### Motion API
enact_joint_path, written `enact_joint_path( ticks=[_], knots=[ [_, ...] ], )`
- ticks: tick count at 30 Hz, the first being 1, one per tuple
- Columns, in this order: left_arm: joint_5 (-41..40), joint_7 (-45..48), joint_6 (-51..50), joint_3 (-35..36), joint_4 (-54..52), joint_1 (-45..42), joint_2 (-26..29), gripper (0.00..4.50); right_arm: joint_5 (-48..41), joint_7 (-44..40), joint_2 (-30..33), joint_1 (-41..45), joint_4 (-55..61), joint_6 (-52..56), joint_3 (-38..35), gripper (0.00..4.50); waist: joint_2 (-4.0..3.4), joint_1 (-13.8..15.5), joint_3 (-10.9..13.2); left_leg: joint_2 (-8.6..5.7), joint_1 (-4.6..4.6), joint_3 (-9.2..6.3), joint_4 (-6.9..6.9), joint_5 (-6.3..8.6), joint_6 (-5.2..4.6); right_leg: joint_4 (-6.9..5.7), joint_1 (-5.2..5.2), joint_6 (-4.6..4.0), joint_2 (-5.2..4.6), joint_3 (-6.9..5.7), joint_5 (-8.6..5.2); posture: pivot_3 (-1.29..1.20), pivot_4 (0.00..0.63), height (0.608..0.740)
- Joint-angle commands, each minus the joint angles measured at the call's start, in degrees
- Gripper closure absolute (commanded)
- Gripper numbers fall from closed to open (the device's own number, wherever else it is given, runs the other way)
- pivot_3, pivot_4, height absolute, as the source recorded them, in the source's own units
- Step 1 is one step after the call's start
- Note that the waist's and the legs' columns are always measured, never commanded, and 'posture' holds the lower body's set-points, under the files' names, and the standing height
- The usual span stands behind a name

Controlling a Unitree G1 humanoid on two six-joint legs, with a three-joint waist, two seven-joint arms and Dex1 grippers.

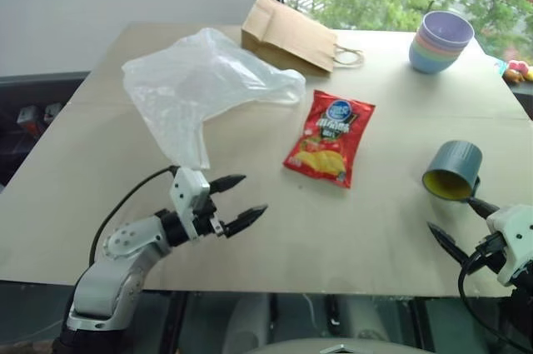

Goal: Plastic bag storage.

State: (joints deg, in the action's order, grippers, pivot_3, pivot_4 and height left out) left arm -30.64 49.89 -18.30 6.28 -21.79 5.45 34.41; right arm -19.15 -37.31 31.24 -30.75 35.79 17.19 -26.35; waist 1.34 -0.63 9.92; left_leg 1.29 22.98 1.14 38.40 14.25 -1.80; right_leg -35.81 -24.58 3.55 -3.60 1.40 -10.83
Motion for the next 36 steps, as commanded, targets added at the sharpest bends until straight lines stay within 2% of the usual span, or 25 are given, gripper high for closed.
enact_joint_path(
  ticks=[1,4,9,13,16,21,24,31,34,36],
  knots=[
    [-1.2,-0.8,0.3,1.4,-1.0,-1.3,-0.4,0.03,-1.9,-0.1,0.4,0.8,2.7,0.2,-0.9,0.0,0.0,0.0,0.0,0.0,0.0,0.0,0.0,0.0,0.0,0.0,0.0,0.0,0.0,0.0,0.0,0.0,0.15,0.74],
    [-4.0,-7.3,-3.7,2.8,-1.4,-7.8,-3.4,0.03,-5.2,-0.3,0.3,3.8,7.2,0.4,1.9,0.0,0.01,0.1,0.0,0.0,0.01,-0.02,0.01,0.0,0.0,0.0,0.01,0.0,0.0,-0.02,0.0,0.0,0.15,0.74],
    [-2.1,-14.7,-5.9,2.8,-0.6,-15.9,-6.1,0.03,-5.4,-1.3,1.5,9.3,10.7,-1.2,6.7,0.0,0.03,0.0,0.0,-0.08,-0.03,-0.01,0.01,-0.01,-0.01,0.0,0.07,0.01,0.07,-0.03,0.01,0.0,0.15,0.74],
    [13.7,-27.0,-10.8,-3.4,0.4,-24.9,-3.5,0.03,-7.3,-2.1,2.7,13.8,11.7,-0.7,9.0,0.0,0.13,0.3,0.1,-0.27,0.07,0.06,0.0,-0.01,-0.02,0.05,0.06,0.0,0.12,-0.06,0.01,0.0,0.15,0.74],
    [25.6,-29.9,-11.3,-10.5,2.6,-30.8,0.3,0.03,-8.4,-2.6,3.2,15.9,12.2,-1.0,10.0,0.0,0.14,0.5,0.1,-0.31,0.05,0.08,0.01,-0.01,-0.02,0.06,0.14,0.01,0.14,-0.11,0.01,0.0,0.15,0.74],
    [41.0,-34.4,-10.7,-18.9,10.6,-37.9,2.4,0.03,-9.7,-3.0,3.8,17.1,12.9,-1.0,10.4,0.0,0.15,0.6,0.1,-0.31,0.05,0.1,0.01,-0.01,-0.02,0.08,0.14,0.0,0.14,-0.12,0.01,0.0,0.15,0.74],
    [48.5,-36.5,-9.1,-22.3,17.6,-41.1,2.9,0.03,-10.2,-2.7,3.9,17.4,13.3,-1.0,10.4,0.0,0.15,0.4,0.1,-0.29,0.05,0.11,0.0,-0.01,-0.02,0.08,0.13,0.0,0.15,-0.12,0.01,0.0,0.15,0.74],
    [57.2,-39.7,1.2,-26.7,40.1,-51.3,1.7,0.03,-8.7,-1.5,3.3,18.1,13.0,-1.4,12.0,0.0,0.2,0.9,0.1,-0.27,0.06,0.09,0.01,-0.01,-0.02,0.07,0.13,0.01,0.17,-0.15,0.01,0.0,0.15,0.74],
    [58.0,-41.5,4.6,-26.1,46.5,-54.2,0.8,0.78,-8.0,-1.2,3.2,18.3,12.9,-1.6,12.9,0.0,0.21,1.2,0.1,-0.28,0.1,0.11,0.01,-0.01,-0.02,0.08,0.11,0.01,0.15,-0.14,0.02,0.0,0.15,0.74],
    [54.1,-40.7,5.3,-22.2,48.9,-56.4,-0.3,1.68,-7.4,-0.5,3.0,19.0,12.4,-1.5,13.6,0.0,0.21,1.3,0.1,-0.28,0.22,0.11,0.01,-0.01,-0.02,0.08,0.01,0.03,0.15,-0.15,0.03,0.0,0.15,0.74]
  ],
)
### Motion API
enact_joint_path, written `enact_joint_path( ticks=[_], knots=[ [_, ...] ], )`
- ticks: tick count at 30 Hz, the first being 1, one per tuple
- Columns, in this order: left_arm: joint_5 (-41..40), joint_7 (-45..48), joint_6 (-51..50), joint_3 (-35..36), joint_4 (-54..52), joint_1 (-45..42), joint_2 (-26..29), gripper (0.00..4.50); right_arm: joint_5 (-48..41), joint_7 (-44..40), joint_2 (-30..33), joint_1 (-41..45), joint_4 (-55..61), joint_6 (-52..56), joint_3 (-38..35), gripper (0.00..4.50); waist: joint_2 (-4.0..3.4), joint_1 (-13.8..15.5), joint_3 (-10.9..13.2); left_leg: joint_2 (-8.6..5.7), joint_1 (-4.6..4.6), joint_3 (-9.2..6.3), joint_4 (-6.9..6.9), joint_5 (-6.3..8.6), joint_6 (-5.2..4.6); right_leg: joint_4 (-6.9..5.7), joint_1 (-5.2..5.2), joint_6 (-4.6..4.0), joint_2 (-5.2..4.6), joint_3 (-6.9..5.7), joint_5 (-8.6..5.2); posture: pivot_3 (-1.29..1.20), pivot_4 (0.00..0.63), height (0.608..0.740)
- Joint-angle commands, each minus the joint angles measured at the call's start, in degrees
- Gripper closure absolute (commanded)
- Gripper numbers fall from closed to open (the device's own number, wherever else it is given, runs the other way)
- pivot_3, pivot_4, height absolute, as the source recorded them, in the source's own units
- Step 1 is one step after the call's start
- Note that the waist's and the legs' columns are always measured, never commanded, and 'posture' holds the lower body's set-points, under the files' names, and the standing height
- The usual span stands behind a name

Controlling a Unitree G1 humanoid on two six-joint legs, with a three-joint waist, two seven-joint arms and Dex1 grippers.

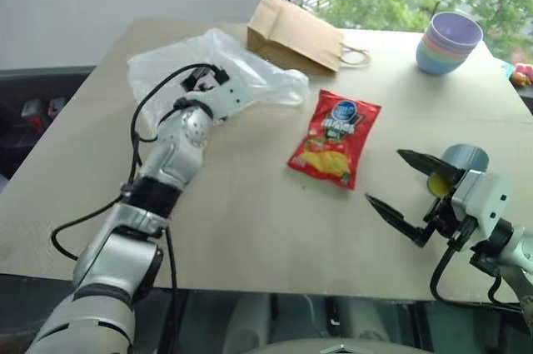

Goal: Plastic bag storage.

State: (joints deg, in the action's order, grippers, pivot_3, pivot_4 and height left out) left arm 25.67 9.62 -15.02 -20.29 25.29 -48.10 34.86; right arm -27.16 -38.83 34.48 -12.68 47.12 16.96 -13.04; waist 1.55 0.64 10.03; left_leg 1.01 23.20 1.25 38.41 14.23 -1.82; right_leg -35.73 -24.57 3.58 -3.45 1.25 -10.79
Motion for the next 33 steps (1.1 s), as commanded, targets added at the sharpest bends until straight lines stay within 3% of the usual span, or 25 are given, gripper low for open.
enact_joint_path(
  ticks=[1,6,7,12,15,27,33],
  knots=[
    [-3.4,0.0,2.3,5.7,2.5,-3.4,-1.1,2.11,0.8,1.3,-0.3,1.0,1.1,-1.3,0.6,0.0,0.0,0.0,0.0,0.0,0.09,-0.01,0.01,0.0,0.0,0.0,-0.09,0.06,0.0,0.0,0.04,0.0,0.15,0.74],
    [-15.2,6.7,-4.3,17.0,-1.0,-6.4,-2.3,4.26,3.5,6.6,-0.6,6.1,-2.5,7.1,6.4,0.0,0.09,-0.1,0.0,0.0,0.56,-0.07,0.17,-0.01,0.0,-0.1,-0.51,-0.01,0.0,-0.08,0.27,0.0,0.15,0.74],
    [-17.1,8.3,-5.9,18.5,-1.9,-6.9,-2.4,4.45,2.9,8.1,-0.9,8.0,-3.4,10.7,7.6,0.0,0.1,-0.1,0.1,0.02,0.57,-0.07,0.21,-0.01,0.0,-0.13,-0.53,-0.01,0.0,-0.1,0.27,0.0,0.15,0.74],
    [-21.9,12.5,-12.9,21.9,-7.4,-8.1,-2.7,4.45,7.5,16.3,-3.1,17.9,-10.1,20.5,11.5,0.0,0.09,0.0,0.0,0.0,0.59,-0.09,0.25,-0.02,0.0,-0.16,-0.52,-0.02,0.0,-0.12,0.28,0.0,0.15,0.74],
    [-23.4,13.7,-19.0,22.4,-11.5,-9.1,-2.5,4.45,6.3,20.6,-8.0,26.0,-17.5,25.8,10.7,0.0,0.11,0.0,0.0,-0.02,0.61,-0.14,0.25,-0.02,0.0,-0.17,-0.52,-0.03,0.02,-0.13,0.29,0.0,0.15,0.74],
    [-25.2,12.7,-30.2,22.6,-21.5,-8.6,-4.5,4.45,-3.8,30.9,-25.9,48.1,-39.0,47.4,-0.9,0.0,0.08,-0.4,0.0,-0.02,0.64,-0.17,0.24,-0.02,0.0,-0.22,-0.54,-0.06,0.02,-0.12,0.32,0.0,0.15,0.74],
    [-25.7,12.0,-31.9,23.2,-22.6,-8.8,-4.8,4.45,-1.6,29.4,-24.3,50.4,-45.6,48.2,2.2,0.0,0.08,-1.2,0.0,-0.06,0.64,-0.18,0.23,-0.02,0.0,-0.24,-0.54,-0.06,0.0,-0.12,0.32,0.0,0.15,0.74]
  ],
)
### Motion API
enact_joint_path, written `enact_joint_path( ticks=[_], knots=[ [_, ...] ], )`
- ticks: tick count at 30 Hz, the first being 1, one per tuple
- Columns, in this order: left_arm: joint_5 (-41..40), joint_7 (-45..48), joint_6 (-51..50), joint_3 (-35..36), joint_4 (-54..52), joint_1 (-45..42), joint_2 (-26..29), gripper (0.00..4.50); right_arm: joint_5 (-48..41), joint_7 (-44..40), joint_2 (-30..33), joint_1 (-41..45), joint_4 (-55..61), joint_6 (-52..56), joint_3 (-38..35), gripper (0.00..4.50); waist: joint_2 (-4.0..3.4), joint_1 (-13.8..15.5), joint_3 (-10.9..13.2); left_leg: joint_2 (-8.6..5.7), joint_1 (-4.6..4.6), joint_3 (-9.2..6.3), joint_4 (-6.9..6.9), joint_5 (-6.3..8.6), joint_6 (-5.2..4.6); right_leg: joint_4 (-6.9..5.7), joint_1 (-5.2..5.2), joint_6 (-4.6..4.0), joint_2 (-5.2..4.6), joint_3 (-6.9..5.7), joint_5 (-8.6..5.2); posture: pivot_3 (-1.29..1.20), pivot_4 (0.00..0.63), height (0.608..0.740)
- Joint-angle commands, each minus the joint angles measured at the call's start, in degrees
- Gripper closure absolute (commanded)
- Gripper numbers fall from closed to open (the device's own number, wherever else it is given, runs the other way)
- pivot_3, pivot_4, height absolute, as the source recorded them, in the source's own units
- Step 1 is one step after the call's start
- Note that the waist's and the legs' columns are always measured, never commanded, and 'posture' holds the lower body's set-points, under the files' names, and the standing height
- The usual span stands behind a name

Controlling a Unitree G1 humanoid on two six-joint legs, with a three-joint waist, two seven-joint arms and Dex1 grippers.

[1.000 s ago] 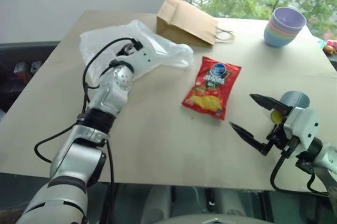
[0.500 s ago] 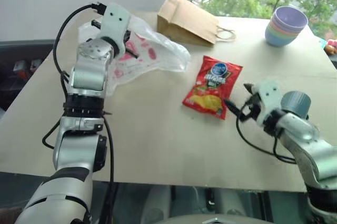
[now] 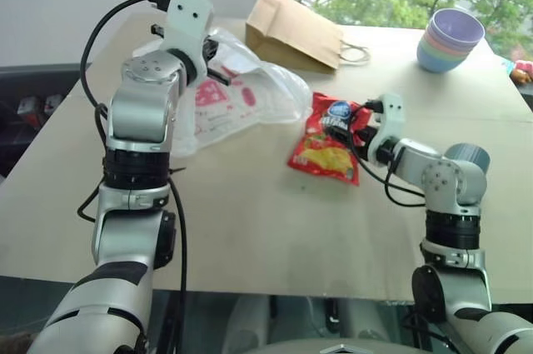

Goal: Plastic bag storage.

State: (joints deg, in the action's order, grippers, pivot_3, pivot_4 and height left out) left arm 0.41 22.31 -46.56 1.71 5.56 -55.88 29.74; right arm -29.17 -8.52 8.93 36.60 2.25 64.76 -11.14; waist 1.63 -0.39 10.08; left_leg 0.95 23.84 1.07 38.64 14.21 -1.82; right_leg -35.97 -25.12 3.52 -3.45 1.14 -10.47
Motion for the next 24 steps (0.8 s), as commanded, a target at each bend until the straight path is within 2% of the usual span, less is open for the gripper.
enact_joint_path(
  ticks=[1,8,14,24],
  knots=[
    [-0.4,-0.9,-0.5,1.3,-3.0,-1.0,0.3,4.45,0.5,-1.5,1.9,1.2,-1.1,0.8,1.1,0.0,0.0,-0.3,0.0,0.0,0.0,0.0,0.0,0.0,0.0,0.0,0.0,0.0,0.0,0.0,0.0,0.0,0.15,0.74],
    [-0.8,-1.1,-1.2,1.5,-3.8,0.0,0.8,4.45,3.2,-3.1,7.7,0.6,1.9,0.2,5.3,0.0,-0.01,-0.6,0.0,0.0,0.0,0.02,-0.02,0.0,0.0,-0.07,-0.06,0.0,0.0,0.04,0.0,0.0,0.15,0.74],
    [-1.2,-1.1,-1.4,1.1,-4.1,0.5,0.4,4.45,0.6,-3.7,3.7,-1.9,2.9,1.9,4.1,0.0,-0.01,-0.7,0.0,0.03,-0.01,0.01,-0.02,0.0,0.0,-0.13,-0.08,0.0,0.03,0.05,0.0,0.0,0.15,0.74],
    [-1.7,-0.8,-2.0,1.3,-4.4,1.1,0.6,4.45,-3.8,-2.6,2.7,-9.9,13.3,10.3,-0.4,0.0,0.0,-0.4,0.0,0.01,0.0,0.01,-0.02,0.0,0.0,-0.12,-0.07,0.0,0.0,0.05,0.0,0.0,0.15,0.74]
  ],
)
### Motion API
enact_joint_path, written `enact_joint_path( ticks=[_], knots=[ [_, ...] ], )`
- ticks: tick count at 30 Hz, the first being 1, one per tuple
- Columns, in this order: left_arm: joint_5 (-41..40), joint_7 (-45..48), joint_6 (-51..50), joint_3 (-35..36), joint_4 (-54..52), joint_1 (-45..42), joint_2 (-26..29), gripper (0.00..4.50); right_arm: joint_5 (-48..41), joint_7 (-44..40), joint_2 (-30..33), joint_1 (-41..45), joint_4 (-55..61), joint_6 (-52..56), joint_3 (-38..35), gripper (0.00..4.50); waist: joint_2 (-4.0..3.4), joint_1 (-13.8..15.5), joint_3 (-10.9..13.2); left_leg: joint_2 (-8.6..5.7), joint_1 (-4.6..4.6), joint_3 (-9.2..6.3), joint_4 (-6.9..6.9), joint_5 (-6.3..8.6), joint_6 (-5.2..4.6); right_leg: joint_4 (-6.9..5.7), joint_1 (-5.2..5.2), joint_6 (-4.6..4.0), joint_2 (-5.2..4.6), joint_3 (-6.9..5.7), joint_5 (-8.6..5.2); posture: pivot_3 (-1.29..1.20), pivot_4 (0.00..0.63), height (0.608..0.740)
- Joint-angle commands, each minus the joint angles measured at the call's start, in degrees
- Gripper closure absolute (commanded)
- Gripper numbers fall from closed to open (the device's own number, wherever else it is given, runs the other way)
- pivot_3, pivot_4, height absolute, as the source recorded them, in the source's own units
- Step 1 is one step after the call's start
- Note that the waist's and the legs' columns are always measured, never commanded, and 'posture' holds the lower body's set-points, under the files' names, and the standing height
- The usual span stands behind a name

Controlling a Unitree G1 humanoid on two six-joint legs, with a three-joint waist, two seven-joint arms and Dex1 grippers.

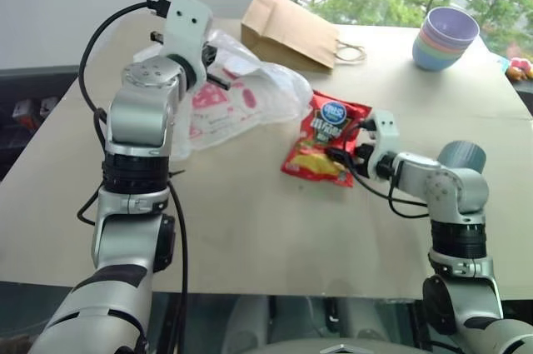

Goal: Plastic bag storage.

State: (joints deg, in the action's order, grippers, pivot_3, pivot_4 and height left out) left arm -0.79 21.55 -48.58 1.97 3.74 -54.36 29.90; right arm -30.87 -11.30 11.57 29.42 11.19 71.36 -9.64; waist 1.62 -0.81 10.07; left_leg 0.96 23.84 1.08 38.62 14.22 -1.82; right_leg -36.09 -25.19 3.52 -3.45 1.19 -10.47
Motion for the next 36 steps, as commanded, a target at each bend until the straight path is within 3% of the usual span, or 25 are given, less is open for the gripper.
enact_joint_path(
  ticks=[1,4,10,13,15,16,20,21,31,36],
  knots=[
    [-0.6,-0.1,0.1,0.9,-2.4,-0.4,0.4,4.45,-2.5,0.0,-0.1,-3.5,5.2,4.4,-1.8,0.0,0.01,0.0,0.0,0.0,0.0,0.0,0.0,0.0,0.0,0.01,0.0,0.0,0.0,0.01,0.0,0.0,0.15,0.74],
    [-0.9,-0.1,0.2,0.7,-2.1,-0.6,0.3,4.45,-3.5,0.0,-1.7,-4.1,5.9,5.5,-1.4,0.0,0.0,-0.1,0.0,0.0,-0.02,-0.01,0.0,0.0,0.0,-0.02,0.0,0.0,0.0,0.0,0.0,0.0,0.15,0.74],
    [-1.1,-0.1,-0.1,0.3,-2.0,-0.9,0.1,4.45,2.5,-1.6,-1.5,-3.9,1.7,-1.5,10.4,0.0,0.05,-1.1,-0.1,0.05,-0.13,0.01,0.0,0.0,0.0,-0.13,0.0,0.0,0.09,0.06,-0.01,0.0,0.15,0.74],
    [-1.1,-0.2,-0.2,0.4,-2.0,-1.2,0.2,4.5,6.9,-2.5,1.4,-3.8,0.5,-6.4,16.2,0.81,0.1,-1.8,-0.1,0.05,-0.19,0.04,0.01,-0.01,0.01,-0.17,0.01,0.0,0.09,0.11,-0.01,0.0,0.15,0.74],
    [-1.2,-0.3,-0.4,0.5,-2.2,-1.1,0.4,4.5,8.0,-3.1,2.1,-3.9,0.3,-8.2,17.2,1.82,0.11,-1.8,-0.1,0.06,-0.23,0.07,0.01,-0.01,0.01,-0.21,0.01,0.0,0.12,0.16,-0.01,0.0,0.15,0.74],
    [-1.2,-0.4,-0.6,0.7,-2.3,-1.0,0.5,4.5,8.2,-3.6,2.7,-4.0,0.8,-8.7,17.2,2.06,0.11,-1.8,-0.1,0.08,-0.23,0.06,0.01,-0.01,0.01,-0.21,0.01,0.0,0.15,0.16,-0.01,0.0,0.15,0.74],
    [-1.7,-1.2,-1.4,1.7,-2.1,-1.2,0.1,4.5,5.5,-6.0,4.7,-4.6,6.3,-8.3,12.6,4.12,0.11,-1.5,-0.1,0.13,-0.18,0.04,0.03,-0.01,0.01,-0.21,0.0,-0.01,0.2,0.16,-0.01,0.0,0.15,0.74],
    [-1.8,-1.4,-1.5,1.8,-1.9,-1.3,0.0,4.5,4.4,-6.6,5.2,-4.8,7.8,-7.6,11.4,4.46,0.1,-1.3,-0.1,0.13,-0.17,0.04,0.03,-0.01,0.01,-0.2,0.0,-0.01,0.2,0.16,-0.01,0.0,0.15,0.74],
    [-3.3,-2.7,-1.8,2.5,2.3,-5.1,-2.6,4.5,-8.7,-13.5,12.2,-7.0,25.8,1.4,6.2,4.46,0.09,-0.2,-0.1,0.1,-0.01,0.0,0.02,0.0,0.01,-0.03,-0.04,-0.01,0.16,0.07,-0.01,0.0,0.15,0.74],
    [-3.3,-2.6,-1.2,2.1,4.2,-6.7,-3.3,4.5,-13.2,-15.5,14.5,-6.7,28.9,3.1,6.6,4.46,0.09,-0.1,-0.1,0.11,-0.03,0.0,0.03,0.0,0.0,-0.04,-0.02,0.0,0.16,0.08,-0.01,0.0,0.15,0.74]
  ],
)
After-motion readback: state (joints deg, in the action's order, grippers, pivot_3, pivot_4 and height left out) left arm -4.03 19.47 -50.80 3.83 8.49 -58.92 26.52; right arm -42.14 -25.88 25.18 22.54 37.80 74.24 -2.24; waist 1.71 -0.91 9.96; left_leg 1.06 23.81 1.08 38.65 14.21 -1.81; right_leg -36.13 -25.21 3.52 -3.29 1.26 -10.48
